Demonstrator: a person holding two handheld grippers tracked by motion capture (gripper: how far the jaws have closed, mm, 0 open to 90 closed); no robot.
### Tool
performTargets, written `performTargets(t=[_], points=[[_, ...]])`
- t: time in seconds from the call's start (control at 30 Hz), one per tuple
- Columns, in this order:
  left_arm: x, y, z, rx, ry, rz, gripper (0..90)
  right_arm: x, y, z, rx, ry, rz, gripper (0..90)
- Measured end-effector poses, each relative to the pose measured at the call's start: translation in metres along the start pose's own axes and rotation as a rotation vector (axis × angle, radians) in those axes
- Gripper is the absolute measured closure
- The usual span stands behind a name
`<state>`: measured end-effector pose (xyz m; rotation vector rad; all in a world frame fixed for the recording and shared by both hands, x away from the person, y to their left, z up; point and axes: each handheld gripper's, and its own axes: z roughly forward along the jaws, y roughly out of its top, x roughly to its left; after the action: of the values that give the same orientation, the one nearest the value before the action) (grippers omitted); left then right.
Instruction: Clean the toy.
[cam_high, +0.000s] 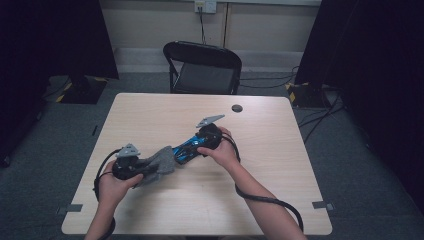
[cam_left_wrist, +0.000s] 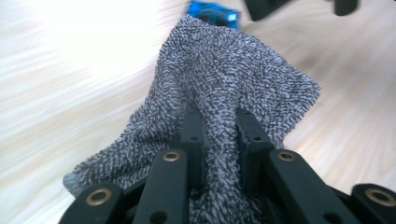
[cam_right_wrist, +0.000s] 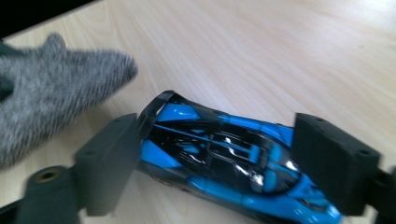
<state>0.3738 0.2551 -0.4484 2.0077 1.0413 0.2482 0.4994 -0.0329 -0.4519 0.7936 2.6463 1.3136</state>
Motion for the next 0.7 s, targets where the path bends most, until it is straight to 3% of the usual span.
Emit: performTargets(t=[0.07, 0.2, 0.23, 0.33, 0.47, 0.6, 0.7], points=[[0.007, -0.005, -0.003, 0.018, 0.045, -0.002, 75.8, 0.003, 0.004, 0.01, 0.047, -0.006, -0.031, 15.3], [0.013, -0.01, 0.001, 0.029, 0.061, -0.049, 75.6, 0.003, 0.004, 0.025, 0.091, -0.021, -0.069, 15.3], [0.017, -0.012, 0.01, 0.068, 0.089, -0.061, 75.6, 0.001, 0.001, 0.03, 0.114, -0.016, -0.076, 14.7], [0.021, -0.013, 0.017, 0.069, 0.116, -0.094, 75.5, -0.001, -0.003, 0.034, 0.118, -0.047, -0.1, 14.3], [0.023, -0.009, 0.03, 0.085, 0.205, -0.078, 74.4, -0.001, -0.007, 0.038, 0.108, -0.069, -0.12, 8.5], [0.021, -0.009, 0.038, 0.103, 0.185, -0.058, 71.4, -0.001, -0.007, 0.04, 0.105, -0.069, -0.108, 7.0], [0.02, -0.005, 0.035, 0.092, 0.169, -0.051, 59.6, 0.0, -0.007, 0.039, 0.109, -0.076, -0.105, 7.0]])
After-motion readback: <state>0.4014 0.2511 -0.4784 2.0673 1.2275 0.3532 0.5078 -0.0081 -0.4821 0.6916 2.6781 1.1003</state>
